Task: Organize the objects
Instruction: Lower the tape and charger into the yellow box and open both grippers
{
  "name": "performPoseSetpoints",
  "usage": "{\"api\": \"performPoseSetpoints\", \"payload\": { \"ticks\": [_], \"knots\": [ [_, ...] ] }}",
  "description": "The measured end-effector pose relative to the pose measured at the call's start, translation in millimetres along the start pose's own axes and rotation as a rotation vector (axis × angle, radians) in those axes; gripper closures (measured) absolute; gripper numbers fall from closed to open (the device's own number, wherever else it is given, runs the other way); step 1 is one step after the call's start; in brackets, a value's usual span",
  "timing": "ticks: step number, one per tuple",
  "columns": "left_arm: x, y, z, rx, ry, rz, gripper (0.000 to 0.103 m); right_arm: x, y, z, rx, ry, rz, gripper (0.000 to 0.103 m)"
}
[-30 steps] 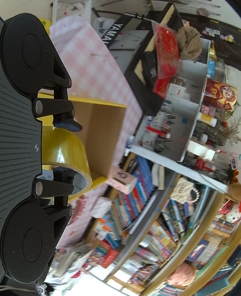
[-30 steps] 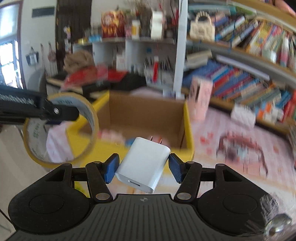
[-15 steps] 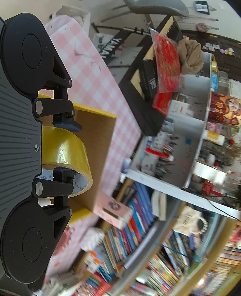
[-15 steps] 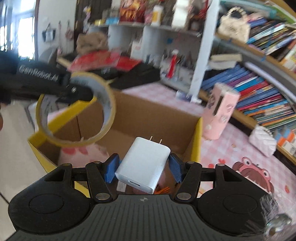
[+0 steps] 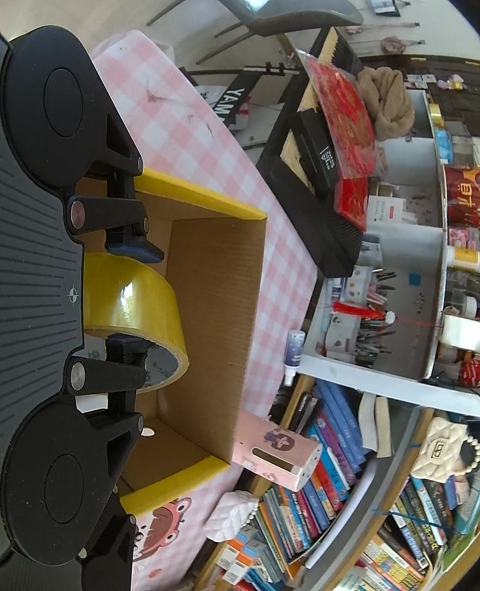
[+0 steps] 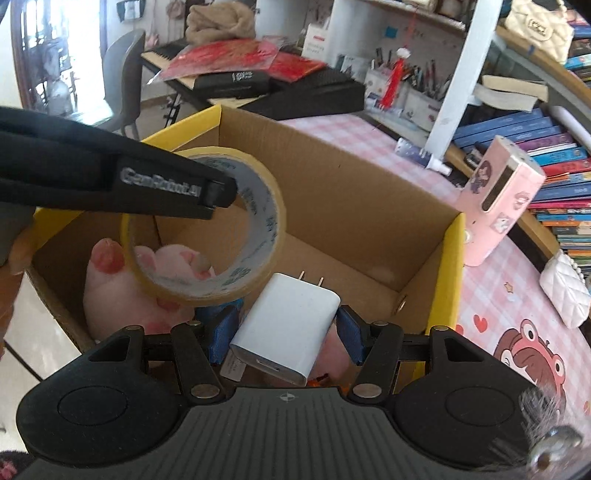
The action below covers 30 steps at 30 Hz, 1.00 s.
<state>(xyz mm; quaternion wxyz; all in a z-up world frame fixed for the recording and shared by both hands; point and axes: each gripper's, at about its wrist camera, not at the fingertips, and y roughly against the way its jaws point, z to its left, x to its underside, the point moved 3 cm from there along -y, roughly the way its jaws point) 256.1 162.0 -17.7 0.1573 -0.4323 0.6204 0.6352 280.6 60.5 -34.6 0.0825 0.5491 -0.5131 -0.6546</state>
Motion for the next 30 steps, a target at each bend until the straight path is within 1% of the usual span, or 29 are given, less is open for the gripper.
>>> {"api": "performPoseSetpoints", "payload": {
  "ticks": [6, 8, 9, 11, 16, 18, 19, 20, 24, 26, 27, 29, 30],
  "knots": [
    [2.8, -8.6, -6.2, -0.016, -0.045, 0.023, 0.068, -0.9, -4.4, -1.0, -0.045, 0.0, 0.061, 0.046],
    [4.9, -9.9, -7.8, -0.02, -0.055, 0.032, 0.069, -0.8, -6.0, -0.9, -0.055, 0.017, 0.078, 0.051],
    [5.6, -11.1, -8.9, -0.026, -0.065, 0.041, 0.069, 0.5, -8.0, -1.4, -0.061, 0.02, 0.096, 0.057],
    [6.8, -13.3, -9.9, -0.039, -0.078, 0.056, 0.072, 0.2, -9.0, -2.3, -0.069, 0.028, 0.104, 0.057],
    [7.1, -14.6, -10.7, -0.048, -0.085, 0.065, 0.072, -0.8, -9.9, -2.0, -0.071, 0.031, 0.101, 0.056],
    [7.3, -13.3, -10.5, -0.044, -0.081, 0.063, 0.071, -0.8, -8.2, -1.9, -0.074, 0.027, 0.09, 0.056],
    [7.3, -11.6, -10.0, -0.042, -0.074, 0.059, 0.07, -0.7, -6.2, -3.0, -0.076, 0.026, 0.075, 0.052],
    [7.3, -9.3, -9.6, -0.043, -0.068, 0.052, 0.069, -0.1, -4.3, -3.3, -0.076, 0.027, 0.063, 0.051],
    [8.8, 2.9, -9.8, -0.037, -0.07, 0.02, 0.068, 2.2, 7.2, -4.3, -0.056, 0.018, 0.009, 0.05],
    [9.5, 11.2, -10.3, -0.016, -0.066, 0.003, 0.062, 4.2, 14.8, -5.3, -0.034, 0.003, -0.013, 0.049],
    [9.7, 16.4, -11.0, -0.005, -0.065, -0.012, 0.061, 5.2, 19.3, -5.9, -0.03, -0.007, -0.028, 0.048],
    [9.8, 29.4, -13.4, 0.008, -0.072, -0.054, 0.052, 7.2, 30.1, -7.1, -0.018, -0.028, -0.063, 0.046],
    [9.9, 36.5, -14.8, 0.012, -0.079, -0.078, 0.05, 8.1, 35.8, -7.6, -0.009, -0.037, -0.081, 0.046]
  ]
}}
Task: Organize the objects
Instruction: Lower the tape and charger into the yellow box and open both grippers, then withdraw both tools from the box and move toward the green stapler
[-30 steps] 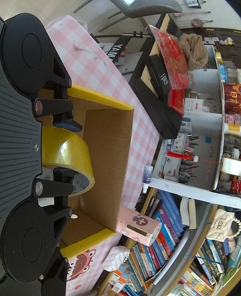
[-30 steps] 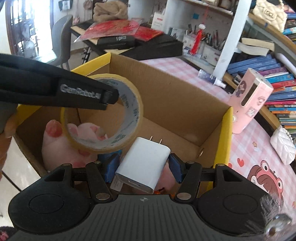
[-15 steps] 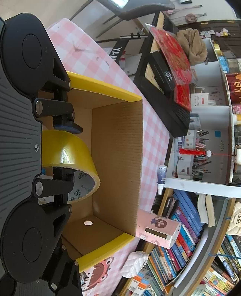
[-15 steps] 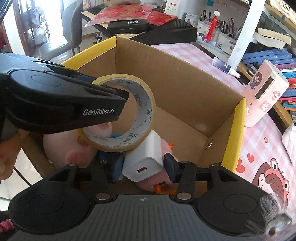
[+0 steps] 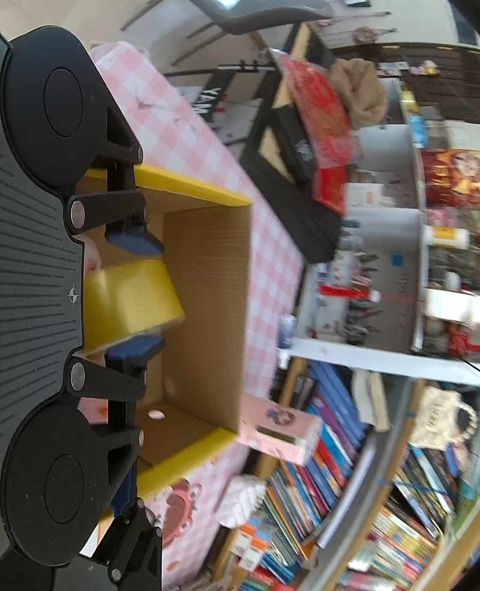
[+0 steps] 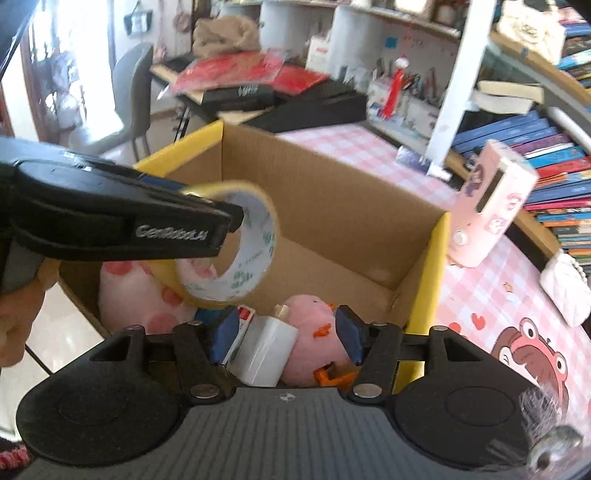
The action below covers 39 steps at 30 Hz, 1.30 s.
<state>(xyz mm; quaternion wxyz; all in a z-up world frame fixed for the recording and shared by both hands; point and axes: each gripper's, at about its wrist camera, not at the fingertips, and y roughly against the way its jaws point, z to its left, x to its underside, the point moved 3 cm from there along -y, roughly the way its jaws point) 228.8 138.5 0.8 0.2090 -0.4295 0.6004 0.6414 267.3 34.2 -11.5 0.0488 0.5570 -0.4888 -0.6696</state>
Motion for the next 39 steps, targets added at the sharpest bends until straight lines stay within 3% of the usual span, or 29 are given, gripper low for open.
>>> {"api": "performPoseSetpoints", "payload": {
  "ticks": [7, 12, 17, 39],
  "knots": [
    [-1.4, 43.4, -3.3, 0.031, -0.011, -0.131, 0.029, 3.1, 38.1, -0.4, 0.092, -0.043, -0.14, 0.041],
    [4.5, 63.3, 2.9, 0.039, 0.002, -0.171, 0.024, 13.7, 61.6, -3.2, 0.18, -0.082, -0.219, 0.039],
    [14.1, 70.7, 10.9, 0.037, 0.014, -0.155, 0.024, 25.0, 74.8, -4.9, 0.258, -0.177, -0.252, 0.038],
    [86.0, 109.5, 31.5, 0.063, -0.045, 0.013, 0.016, 93.2, 99.1, 53.2, 0.387, -0.346, -0.064, 0.026]
  ]
}}
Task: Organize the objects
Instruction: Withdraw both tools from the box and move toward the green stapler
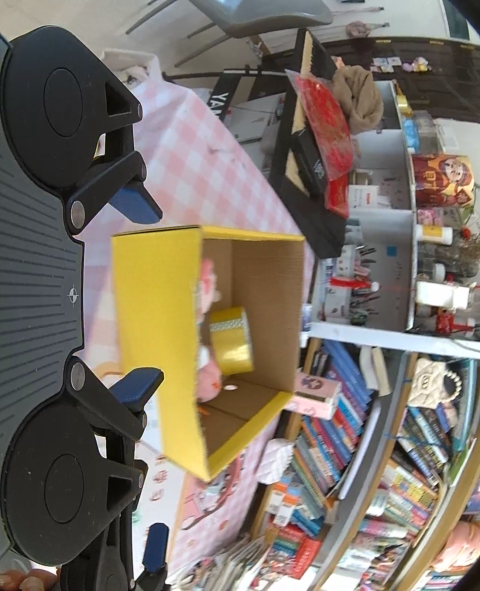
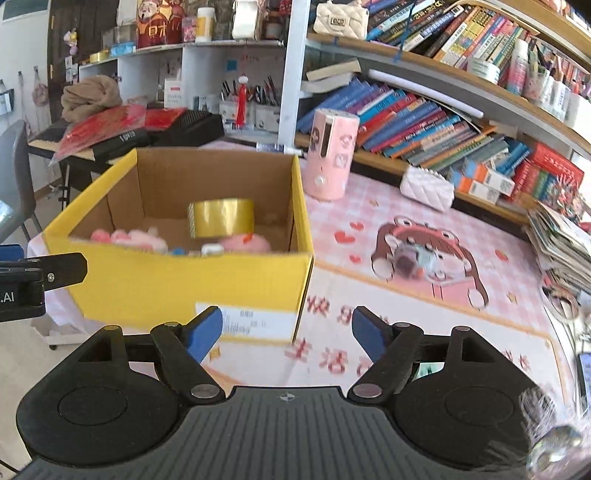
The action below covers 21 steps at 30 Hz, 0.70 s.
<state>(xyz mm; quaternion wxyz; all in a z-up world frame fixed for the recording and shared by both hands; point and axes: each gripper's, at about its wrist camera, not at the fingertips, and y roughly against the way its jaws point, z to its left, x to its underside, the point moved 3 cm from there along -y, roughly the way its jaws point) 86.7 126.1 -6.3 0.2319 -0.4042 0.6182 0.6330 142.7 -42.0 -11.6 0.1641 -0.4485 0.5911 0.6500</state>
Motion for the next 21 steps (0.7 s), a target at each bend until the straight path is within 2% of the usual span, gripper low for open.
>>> {"api": "performPoseSetpoints", "payload": {
  "ticks": [13, 21],
  "knots": [
    [36.5, 31.8, -0.7, 0.02, -0.047, 0.051, 0.016, 46.9, 38.6, 10.2, 0.027, -0.042, 0.027, 0.025],
    [53.2, 38.4, -13.6, 0.066, -0.101, 0.089, 0.016, 70.6, 56.0, 9.1, 0.059, -0.068, 0.049, 0.025]
  ]
}}
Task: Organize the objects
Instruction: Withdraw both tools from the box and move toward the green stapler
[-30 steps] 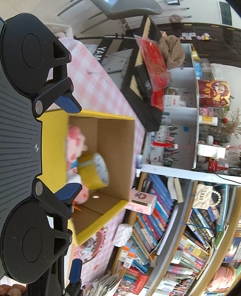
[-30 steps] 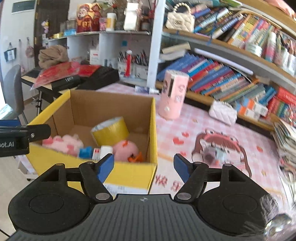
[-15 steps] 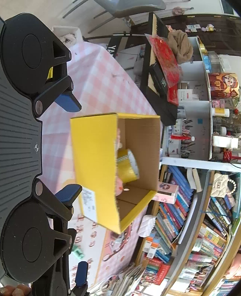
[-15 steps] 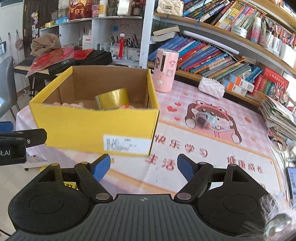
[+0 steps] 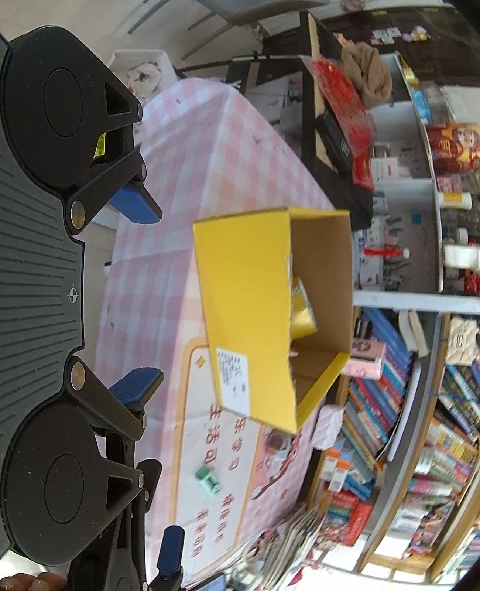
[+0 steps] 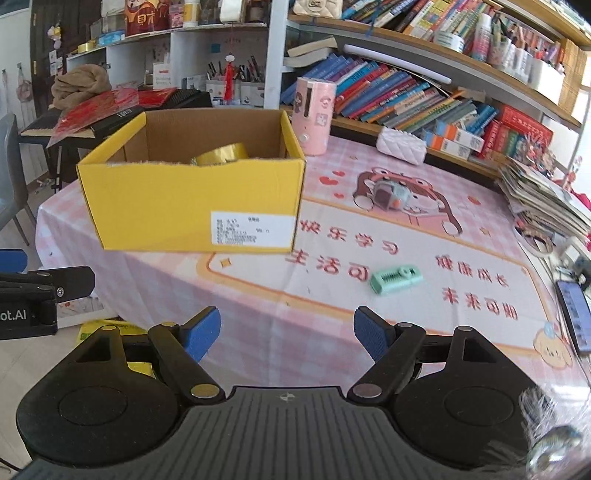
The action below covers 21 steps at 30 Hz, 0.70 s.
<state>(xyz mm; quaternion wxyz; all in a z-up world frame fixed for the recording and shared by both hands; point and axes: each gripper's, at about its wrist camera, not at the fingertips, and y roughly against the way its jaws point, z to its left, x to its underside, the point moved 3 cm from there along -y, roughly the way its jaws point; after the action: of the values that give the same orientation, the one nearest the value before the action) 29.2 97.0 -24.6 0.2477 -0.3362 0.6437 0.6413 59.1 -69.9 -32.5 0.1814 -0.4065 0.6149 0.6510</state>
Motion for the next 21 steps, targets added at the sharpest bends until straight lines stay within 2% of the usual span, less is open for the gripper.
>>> {"api": "performPoseSetpoints", "payload": {
  "ticks": [11, 21],
  "knots": [
    [-3.9, -7.4, -37.6, 0.124, -0.103, 0.008, 0.015, 15.2, 13.9, -33.5, 0.109, -0.09, 0.016, 0.023],
    [-13.2, -17.8, -70.4, 0.185, -0.179, -0.002, 0.015, 18.4, 14.8, -62.8, 0.175, -0.148, 0.018, 0.022]
  ]
}}
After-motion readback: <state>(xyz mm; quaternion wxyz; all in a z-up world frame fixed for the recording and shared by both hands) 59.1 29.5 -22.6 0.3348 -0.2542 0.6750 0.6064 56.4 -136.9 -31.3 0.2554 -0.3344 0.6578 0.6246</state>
